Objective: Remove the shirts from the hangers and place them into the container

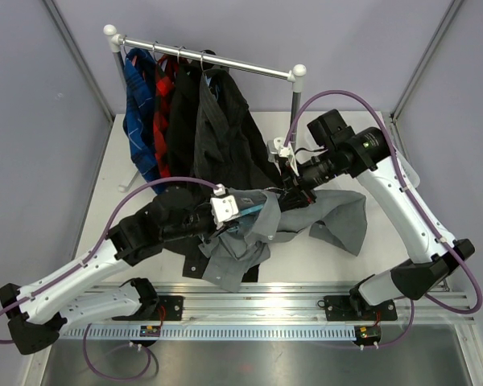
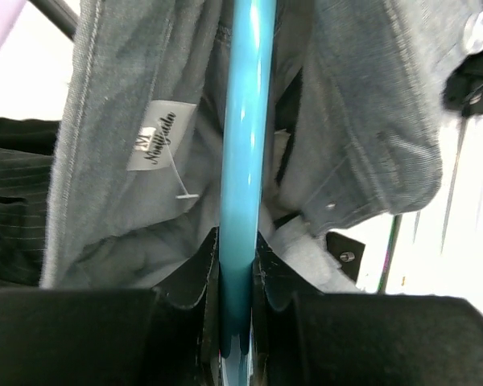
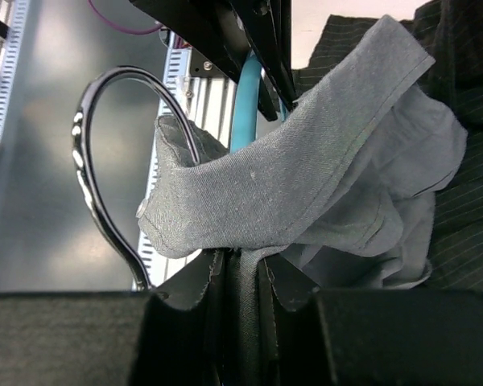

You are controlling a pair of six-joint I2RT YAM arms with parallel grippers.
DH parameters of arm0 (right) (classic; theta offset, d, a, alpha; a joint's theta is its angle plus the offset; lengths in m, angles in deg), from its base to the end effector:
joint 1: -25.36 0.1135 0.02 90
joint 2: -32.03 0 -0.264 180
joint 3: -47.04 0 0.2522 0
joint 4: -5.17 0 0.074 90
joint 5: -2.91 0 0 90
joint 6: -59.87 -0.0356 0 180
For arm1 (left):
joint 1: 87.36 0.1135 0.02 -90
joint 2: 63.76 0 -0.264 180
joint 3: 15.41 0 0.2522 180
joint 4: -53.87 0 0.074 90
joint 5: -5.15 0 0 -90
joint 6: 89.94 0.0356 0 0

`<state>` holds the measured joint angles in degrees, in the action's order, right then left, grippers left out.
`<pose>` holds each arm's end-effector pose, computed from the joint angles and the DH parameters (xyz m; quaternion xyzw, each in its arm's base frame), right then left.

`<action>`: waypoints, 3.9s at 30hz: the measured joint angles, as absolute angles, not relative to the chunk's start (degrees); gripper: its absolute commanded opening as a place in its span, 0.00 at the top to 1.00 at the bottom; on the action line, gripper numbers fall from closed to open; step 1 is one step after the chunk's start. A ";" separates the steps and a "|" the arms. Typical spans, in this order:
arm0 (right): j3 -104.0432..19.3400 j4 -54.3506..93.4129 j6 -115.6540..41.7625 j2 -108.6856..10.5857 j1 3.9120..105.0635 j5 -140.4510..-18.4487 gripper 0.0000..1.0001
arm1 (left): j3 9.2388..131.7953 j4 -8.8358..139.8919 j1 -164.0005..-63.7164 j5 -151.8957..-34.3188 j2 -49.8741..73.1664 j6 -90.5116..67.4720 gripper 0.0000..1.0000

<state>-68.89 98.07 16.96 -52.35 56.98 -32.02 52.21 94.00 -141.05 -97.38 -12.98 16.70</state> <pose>0.2013 0.1582 0.4254 -0.6333 0.5918 0.4143 0.2777 0.1089 -0.1612 0.3481 0.5272 0.6442 -0.2601 0.4893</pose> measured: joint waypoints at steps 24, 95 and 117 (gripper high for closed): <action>-58.27 84.47 -5.40 -35.30 49.65 -49.88 0.23 | 51.51 96.71 -140.85 -94.02 -11.82 -20.43 1.00; -27.32 70.16 0.28 -30.97 39.82 -44.94 0.03 | 80.87 123.82 -140.59 -63.22 -8.76 -0.98 1.00; -25.02 69.55 0.30 -25.31 33.20 -42.43 0.01 | 103.75 105.17 -140.59 -56.49 20.20 10.85 1.00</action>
